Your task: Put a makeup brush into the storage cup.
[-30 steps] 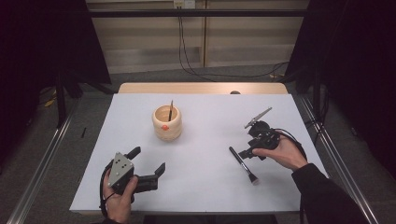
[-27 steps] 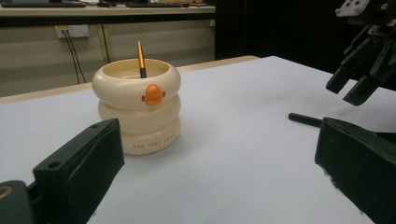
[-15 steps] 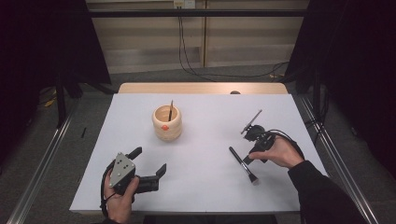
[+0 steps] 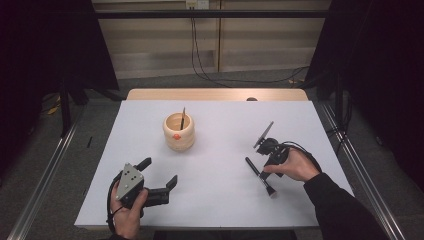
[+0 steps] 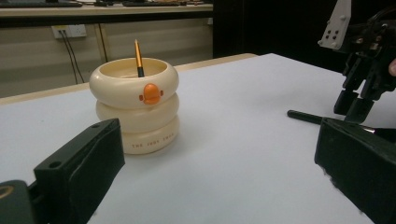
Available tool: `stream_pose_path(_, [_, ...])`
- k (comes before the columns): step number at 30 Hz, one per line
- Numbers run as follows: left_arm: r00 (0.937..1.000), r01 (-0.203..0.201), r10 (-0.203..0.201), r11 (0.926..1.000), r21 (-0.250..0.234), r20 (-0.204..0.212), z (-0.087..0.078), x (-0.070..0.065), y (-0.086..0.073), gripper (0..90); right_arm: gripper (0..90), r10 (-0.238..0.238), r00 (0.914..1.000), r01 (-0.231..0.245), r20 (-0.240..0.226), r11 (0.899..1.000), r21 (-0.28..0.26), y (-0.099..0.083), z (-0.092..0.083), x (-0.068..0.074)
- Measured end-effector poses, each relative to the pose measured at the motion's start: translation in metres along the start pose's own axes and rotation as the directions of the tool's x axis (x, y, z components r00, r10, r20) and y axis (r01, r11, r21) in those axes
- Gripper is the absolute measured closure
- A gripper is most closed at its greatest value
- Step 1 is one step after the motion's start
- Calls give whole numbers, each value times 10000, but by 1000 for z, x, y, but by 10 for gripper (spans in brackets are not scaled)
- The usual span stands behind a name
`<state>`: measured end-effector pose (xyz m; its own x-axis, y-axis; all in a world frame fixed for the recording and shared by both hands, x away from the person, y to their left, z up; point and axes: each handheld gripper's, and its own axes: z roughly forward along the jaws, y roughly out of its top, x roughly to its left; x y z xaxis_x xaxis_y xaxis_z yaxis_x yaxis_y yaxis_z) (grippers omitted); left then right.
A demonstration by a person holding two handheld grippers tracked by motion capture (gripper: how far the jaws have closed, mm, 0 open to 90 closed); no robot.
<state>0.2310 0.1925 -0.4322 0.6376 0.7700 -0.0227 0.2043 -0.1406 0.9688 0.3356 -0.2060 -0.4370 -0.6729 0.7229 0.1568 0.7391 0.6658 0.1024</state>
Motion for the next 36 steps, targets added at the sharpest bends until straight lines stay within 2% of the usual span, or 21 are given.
stream_pose_path(2, [10000,28,-28,10000,-1,53,0,0,0,13,629,135,9999,-135,17,9999,89,-1,0,1])
stream_pose_path(4, [10000,-11,11,10000,-2,32,0,-1,0,13,625,128,9998,-129,-118,9999,-71,-2,-1,1])
stream_pose_path(7, [10000,10,-10,10000,5,34,1,-1,0,13,618,26,9998,-26,-196,10000,-2,-2,-1,4])
stream_pose_path(13, [10000,-18,18,10000,39,-9,0,-1,0,13,624,15,9997,-7,-234,9995,324,0,11,11])
stream_pose_path(18, [10000,-14,14,10000,37,52,0,0,0,13,683,-8,10000,6,62,9994,347,0,12,12])
stream_pose_path(23, [9999,-26,26,10000,-7,132,0,-1,0,14,749,-327,9984,313,458,9990,324,-1,12,14])
stream_pose_path(25, [9999,-72,71,10000,31,108,0,-1,0,14,775,-397,9972,364,641,9980,522,0,11,14])
stream_pose_path(28, [9999,-89,89,10000,33,116,0,0,0,14,782,-287,9987,276,420,9992,285,-1,12,12])
stream_pose_path(31, [9999,-65,65,10000,39,122,0,0,0,14,786,-227,9977,200,636,9988,440,0,11,14])
stream_pose_path(34, [9999,-53,52,10000,44,124,0,0,0,14,789,-193,9979,170,620,9992,374,-1,11,14])
stream_pose_path(36, [10000,5,-5,10000,82,77,1,-1,-1,14,789,-130,9990,123,431,9998,158,-2,12,12])
